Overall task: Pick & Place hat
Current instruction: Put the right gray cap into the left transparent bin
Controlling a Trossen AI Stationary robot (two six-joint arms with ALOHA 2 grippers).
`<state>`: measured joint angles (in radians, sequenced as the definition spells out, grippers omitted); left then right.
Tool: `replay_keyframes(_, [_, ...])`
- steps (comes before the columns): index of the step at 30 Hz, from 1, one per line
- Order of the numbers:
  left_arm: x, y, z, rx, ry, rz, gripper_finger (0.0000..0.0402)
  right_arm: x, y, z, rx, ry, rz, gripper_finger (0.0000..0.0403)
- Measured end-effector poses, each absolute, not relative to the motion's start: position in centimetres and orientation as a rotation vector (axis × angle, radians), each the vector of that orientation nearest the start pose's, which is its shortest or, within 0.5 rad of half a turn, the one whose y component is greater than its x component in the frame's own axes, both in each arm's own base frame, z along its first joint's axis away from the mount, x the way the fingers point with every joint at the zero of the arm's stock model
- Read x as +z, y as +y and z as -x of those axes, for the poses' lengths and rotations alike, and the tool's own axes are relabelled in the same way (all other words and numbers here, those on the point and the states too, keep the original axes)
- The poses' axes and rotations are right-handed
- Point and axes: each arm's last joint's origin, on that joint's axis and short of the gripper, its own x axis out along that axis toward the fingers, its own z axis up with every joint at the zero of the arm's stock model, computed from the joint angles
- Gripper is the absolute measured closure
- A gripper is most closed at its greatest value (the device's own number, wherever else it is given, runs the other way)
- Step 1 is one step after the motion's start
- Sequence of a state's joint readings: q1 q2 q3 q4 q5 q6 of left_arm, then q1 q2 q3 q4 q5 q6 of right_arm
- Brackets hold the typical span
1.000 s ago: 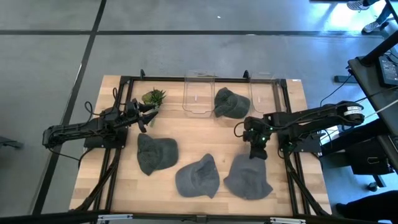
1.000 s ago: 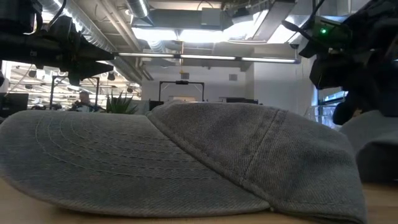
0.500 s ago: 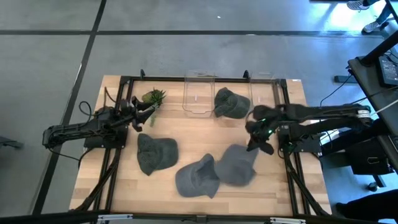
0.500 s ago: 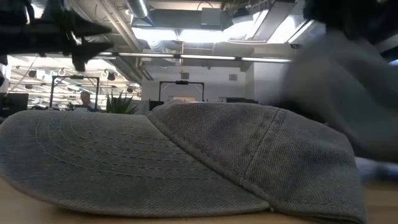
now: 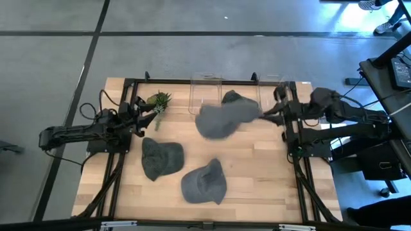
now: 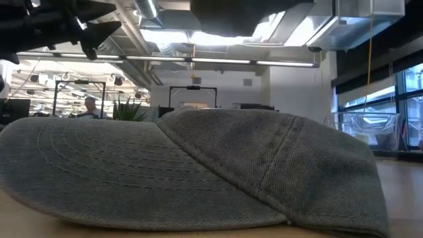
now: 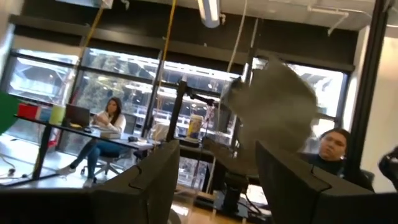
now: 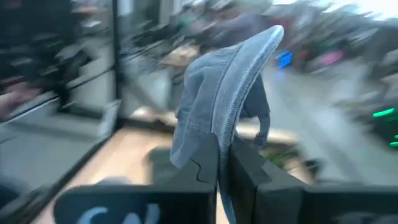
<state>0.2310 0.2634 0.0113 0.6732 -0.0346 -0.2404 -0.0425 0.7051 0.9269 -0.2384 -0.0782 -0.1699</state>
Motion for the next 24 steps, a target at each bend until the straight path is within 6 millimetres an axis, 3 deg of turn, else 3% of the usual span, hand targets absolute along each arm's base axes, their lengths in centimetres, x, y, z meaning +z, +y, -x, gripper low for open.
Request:
replay_keyframes(7, [20.6,2.6,-12.7,0.202,-0.349,0.159,0.0197,37.9,-1.4,-15.9,-0.292,-0.226,0.194,0.0384])
replay_keyframes(12, [22.4,2.4,-15.6,0.204,-0.307,0.017,0.0197,34.9,-1.5,-17.6,-0.305,-0.355,0.183,0.0384])
replay_keyframes(18, [24.0,3.0,-19.7,0.346,-0.272,-0.064,0.0197,31.1,-1.4,-18.3,-0.256,-0.582,0.183,0.0384])
replay_keyframes(24, [24.4,3.4,-23.3,0.369,-0.386,-0.119,0.0197,28.4,-1.4,-19.1,-0.253,-0.689,0.188,0.0384])
